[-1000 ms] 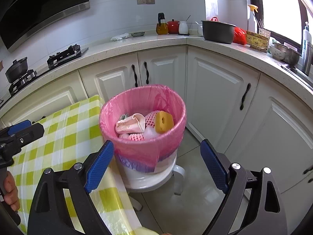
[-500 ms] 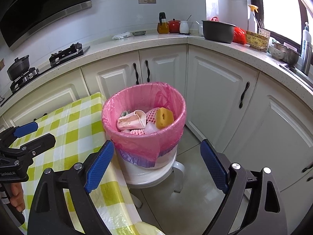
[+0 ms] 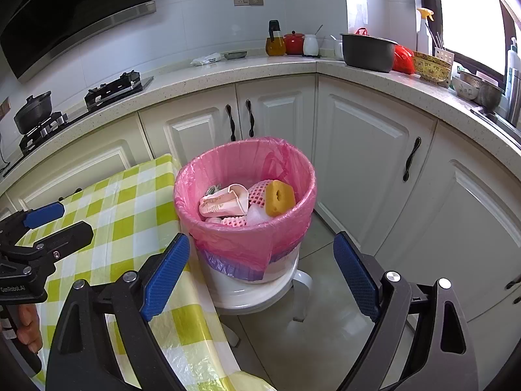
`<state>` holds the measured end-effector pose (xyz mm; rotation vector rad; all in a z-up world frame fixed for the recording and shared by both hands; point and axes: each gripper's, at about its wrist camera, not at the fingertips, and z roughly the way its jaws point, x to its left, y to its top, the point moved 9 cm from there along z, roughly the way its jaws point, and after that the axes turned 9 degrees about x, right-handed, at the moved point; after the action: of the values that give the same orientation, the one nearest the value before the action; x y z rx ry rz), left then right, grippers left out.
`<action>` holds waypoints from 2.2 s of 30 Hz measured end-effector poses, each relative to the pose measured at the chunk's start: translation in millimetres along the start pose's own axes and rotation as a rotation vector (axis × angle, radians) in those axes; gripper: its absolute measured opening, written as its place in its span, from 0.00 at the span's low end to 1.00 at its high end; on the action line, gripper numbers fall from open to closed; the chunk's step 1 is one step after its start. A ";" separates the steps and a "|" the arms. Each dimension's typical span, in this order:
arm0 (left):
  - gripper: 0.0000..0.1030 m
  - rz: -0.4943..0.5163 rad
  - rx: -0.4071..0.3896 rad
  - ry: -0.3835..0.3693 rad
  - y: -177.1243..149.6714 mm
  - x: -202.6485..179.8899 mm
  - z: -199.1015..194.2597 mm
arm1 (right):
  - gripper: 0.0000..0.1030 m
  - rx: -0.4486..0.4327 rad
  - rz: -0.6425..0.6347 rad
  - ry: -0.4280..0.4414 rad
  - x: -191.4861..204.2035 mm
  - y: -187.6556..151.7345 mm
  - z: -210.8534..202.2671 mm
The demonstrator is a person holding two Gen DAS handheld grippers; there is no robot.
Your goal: Collect trash
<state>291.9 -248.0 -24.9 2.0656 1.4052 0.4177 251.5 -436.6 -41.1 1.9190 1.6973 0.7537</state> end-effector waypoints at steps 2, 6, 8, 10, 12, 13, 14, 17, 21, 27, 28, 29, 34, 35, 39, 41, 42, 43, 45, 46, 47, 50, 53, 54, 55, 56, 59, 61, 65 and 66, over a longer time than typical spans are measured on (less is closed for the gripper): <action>0.95 -0.001 0.001 -0.003 -0.1 0.1 0.3 | 0.82 0.000 -0.003 0.002 1.2 0.2 0.9; 0.95 -0.002 0.003 -0.003 -0.6 -1.0 -0.2 | 0.82 0.000 -0.005 0.005 2.4 0.0 1.6; 0.95 -0.003 0.002 -0.003 -0.4 -0.6 -0.3 | 0.82 0.000 -0.007 0.007 2.4 -0.2 1.7; 0.95 0.000 0.002 -0.005 -0.6 -0.9 -0.2 | 0.82 0.001 -0.010 0.007 2.8 0.0 2.3; 0.95 0.003 0.001 -0.003 -0.7 -1.7 0.0 | 0.82 -0.001 -0.006 0.008 2.8 0.1 1.9; 0.95 0.005 0.001 -0.005 -0.9 -2.2 0.5 | 0.82 -0.001 -0.005 0.010 3.0 0.4 2.2; 0.95 0.005 0.001 -0.006 -1.2 -2.6 1.0 | 0.82 -0.001 -0.006 0.009 3.4 0.5 2.5; 0.95 0.004 0.001 -0.005 -1.1 -2.9 1.0 | 0.82 -0.001 -0.008 0.012 4.8 0.7 3.7; 0.95 0.003 0.000 -0.006 -0.7 -3.0 1.3 | 0.82 -0.001 -0.008 0.012 5.4 0.7 4.0; 0.95 0.003 -0.001 -0.003 -0.3 -4.5 0.7 | 0.82 -0.004 -0.011 0.013 5.4 1.8 3.9; 0.95 0.003 -0.001 -0.004 -0.4 -4.7 0.6 | 0.82 -0.005 -0.010 0.015 5.3 2.3 3.7; 0.95 0.003 -0.002 -0.005 -0.3 -4.9 0.5 | 0.82 -0.006 -0.011 0.016 5.8 2.0 3.7; 0.95 0.002 -0.001 -0.006 -0.5 -5.5 0.2 | 0.82 -0.002 -0.011 0.016 5.7 2.0 4.4; 0.95 0.002 -0.001 -0.005 -0.7 -5.8 0.3 | 0.82 -0.001 -0.011 0.017 5.4 2.4 4.4; 0.95 0.000 -0.002 -0.006 -0.3 -5.4 0.2 | 0.82 -0.001 -0.011 0.018 5.3 2.4 4.5; 0.95 0.003 -0.002 -0.006 -0.1 -5.1 0.2 | 0.82 -0.002 -0.012 0.017 5.6 2.3 4.5; 0.95 0.002 -0.001 -0.006 -0.1 -4.9 0.3 | 0.82 -0.001 -0.012 0.017 5.7 2.3 4.5; 0.95 0.001 -0.001 -0.007 -0.1 -4.9 0.2 | 0.82 -0.001 -0.012 0.018 5.9 2.2 4.5; 0.95 0.002 -0.002 -0.006 -0.5 -6.1 0.2 | 0.82 -0.002 -0.013 0.018 5.7 2.7 4.5; 0.95 0.002 -0.001 -0.007 -0.3 -5.5 0.2 | 0.82 -0.002 -0.012 0.018 5.8 2.6 4.6; 0.95 0.001 -0.001 -0.007 0.0 -4.8 0.1 | 0.82 -0.002 -0.012 0.018 5.6 2.9 4.6; 0.95 0.002 -0.002 -0.006 0.1 -4.6 0.0 | 0.82 -0.004 -0.012 0.017 4.9 3.7 4.7; 0.95 0.002 -0.002 -0.007 0.4 -5.3 0.2 | 0.82 -0.005 -0.013 0.016 4.6 4.1 4.6; 0.95 0.001 -0.002 -0.007 0.3 -5.5 0.3 | 0.82 -0.006 -0.015 0.015 4.4 4.3 4.6; 0.95 0.000 -0.001 -0.009 0.3 -5.1 0.2 | 0.82 -0.006 -0.016 0.015 4.5 4.3 4.9; 0.95 -0.002 -0.002 -0.010 0.0 -6.1 0.4 | 0.82 -0.006 -0.016 0.016 4.6 4.2 4.7; 0.95 -0.004 -0.004 -0.008 0.6 -4.9 0.6 | 0.82 -0.005 -0.017 0.017 4.0 4.5 5.3; 0.95 -0.007 -0.003 -0.007 0.8 -4.5 1.0 | 0.82 -0.005 -0.018 0.017 3.7 4.5 5.4; 0.95 -0.008 -0.002 -0.007 1.0 -5.3 1.5 | 0.82 -0.005 -0.019 0.017 3.8 4.7 5.8; 0.95 -0.007 -0.003 -0.007 0.8 -5.2 1.3 | 0.82 -0.006 -0.019 0.017 3.8 4.9 5.7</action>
<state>291.2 -253.4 -25.0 2.0574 1.4068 0.4084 259.2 -433.3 -41.7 1.8945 1.7196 0.7692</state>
